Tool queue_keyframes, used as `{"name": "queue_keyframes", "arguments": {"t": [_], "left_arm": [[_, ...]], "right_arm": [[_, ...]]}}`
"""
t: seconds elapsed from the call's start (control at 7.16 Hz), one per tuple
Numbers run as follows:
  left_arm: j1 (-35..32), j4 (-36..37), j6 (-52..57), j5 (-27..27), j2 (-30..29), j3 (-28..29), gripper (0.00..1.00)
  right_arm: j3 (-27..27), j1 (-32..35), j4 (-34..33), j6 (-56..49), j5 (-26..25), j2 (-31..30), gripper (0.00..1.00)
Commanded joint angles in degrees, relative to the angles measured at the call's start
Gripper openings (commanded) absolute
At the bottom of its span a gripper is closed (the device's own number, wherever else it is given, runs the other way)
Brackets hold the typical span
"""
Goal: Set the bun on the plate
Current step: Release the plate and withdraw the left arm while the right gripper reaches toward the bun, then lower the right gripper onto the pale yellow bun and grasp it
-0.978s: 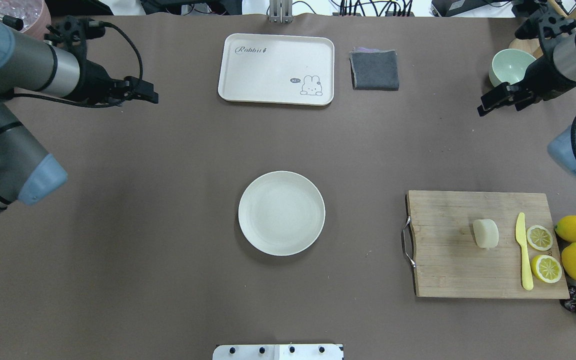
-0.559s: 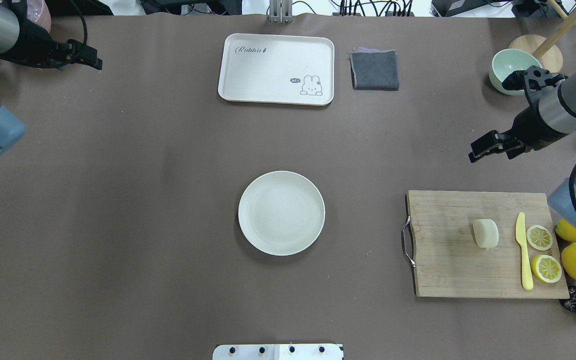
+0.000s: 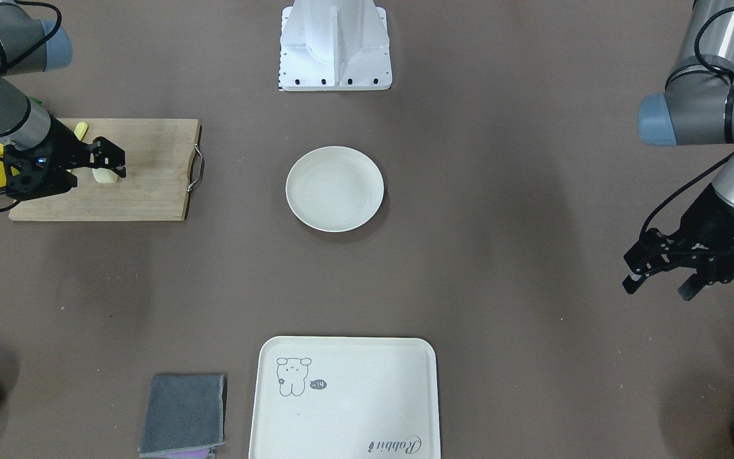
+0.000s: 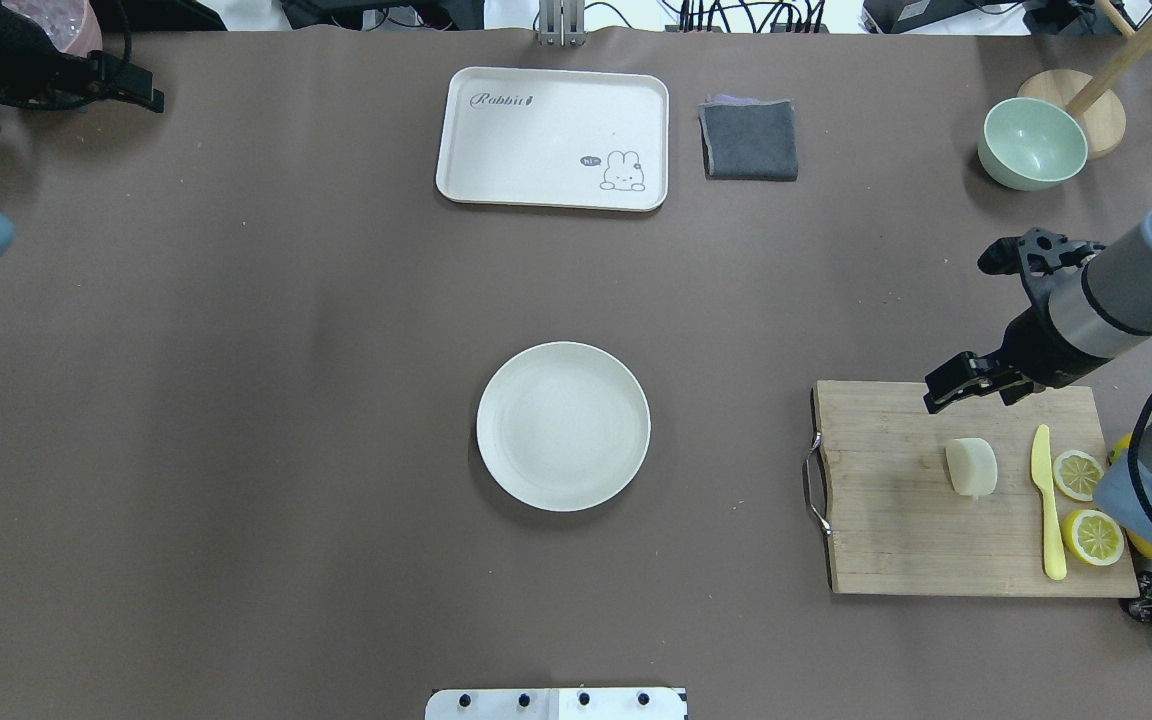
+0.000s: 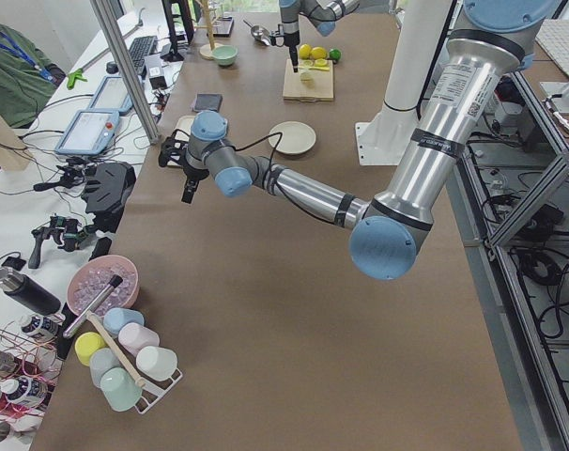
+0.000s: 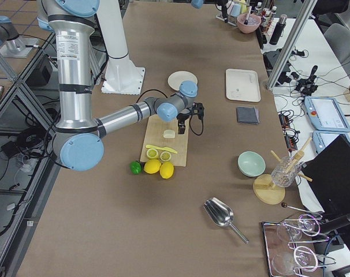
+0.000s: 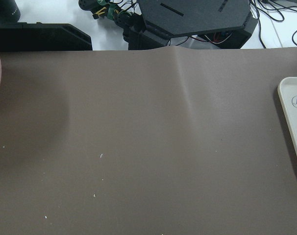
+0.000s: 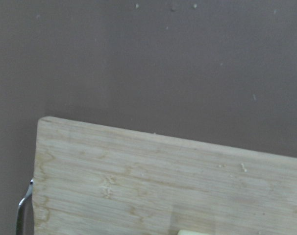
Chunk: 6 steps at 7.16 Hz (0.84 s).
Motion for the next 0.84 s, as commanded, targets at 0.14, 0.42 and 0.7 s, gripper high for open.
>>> {"name": "queue_keyframes", "arguments": {"t": [0.14, 0.42, 0.7], "left_arm": [[-0.69, -0.07, 0.17, 0.25, 1.37, -1.58, 0.97], [-0.69, -0.16, 0.18, 0.25, 1.29, -1.76, 0.97], [-0.17, -0.34, -0.09, 3.3, 1.46, -2.11, 0.97]], "right_arm": [[0.16, -2.89, 0.93, 2.01, -1.37, -2.81, 0.99], [0.07, -4.11, 1.72, 2.09, -3.57, -4.67, 0.98], [-0.36, -5.61, 2.51, 2.01, -4.89, -4.58, 0.42]]}}
